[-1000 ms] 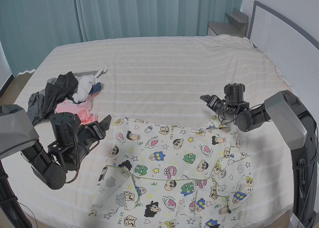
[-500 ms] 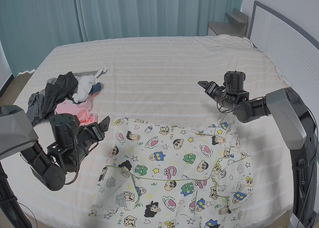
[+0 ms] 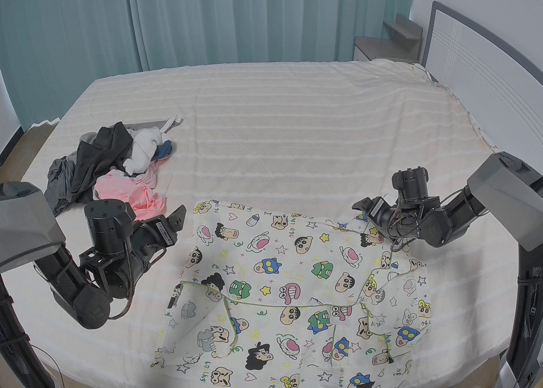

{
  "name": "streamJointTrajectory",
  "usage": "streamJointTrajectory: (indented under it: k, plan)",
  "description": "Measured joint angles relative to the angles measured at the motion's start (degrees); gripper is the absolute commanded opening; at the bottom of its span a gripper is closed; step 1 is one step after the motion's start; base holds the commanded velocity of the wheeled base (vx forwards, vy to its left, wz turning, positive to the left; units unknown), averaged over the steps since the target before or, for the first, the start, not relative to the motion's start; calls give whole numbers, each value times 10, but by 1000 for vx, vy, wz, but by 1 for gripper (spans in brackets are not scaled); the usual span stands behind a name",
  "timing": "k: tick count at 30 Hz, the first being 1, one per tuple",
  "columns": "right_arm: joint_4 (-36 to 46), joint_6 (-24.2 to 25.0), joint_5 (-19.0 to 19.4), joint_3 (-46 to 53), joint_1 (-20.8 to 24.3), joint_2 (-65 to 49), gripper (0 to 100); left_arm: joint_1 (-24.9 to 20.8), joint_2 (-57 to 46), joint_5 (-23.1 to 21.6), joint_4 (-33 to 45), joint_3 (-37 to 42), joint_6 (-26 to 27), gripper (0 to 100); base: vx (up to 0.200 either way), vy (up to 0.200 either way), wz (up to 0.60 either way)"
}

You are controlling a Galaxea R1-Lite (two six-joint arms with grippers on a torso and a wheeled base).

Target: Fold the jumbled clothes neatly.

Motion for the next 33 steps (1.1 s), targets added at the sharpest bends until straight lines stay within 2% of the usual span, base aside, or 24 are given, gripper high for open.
streamJointTrajectory:
  k: [7,19,25,33]
  plan:
    - [1,5,0,33,-4,-18,100,0,2,-1,0,9,-1,100,0,0,0]
    - [4,4,1,6,0,19,100,1,7,-1,-5,10,-2,100,0,0,0]
    - [34,3,0,-48,-1,43,100,4,16,-1,-49,13,-1,100,0,0,0]
    - [85,3,1,-171,-9,69,100,6,33,-1,-93,27,2,100,0,0,0]
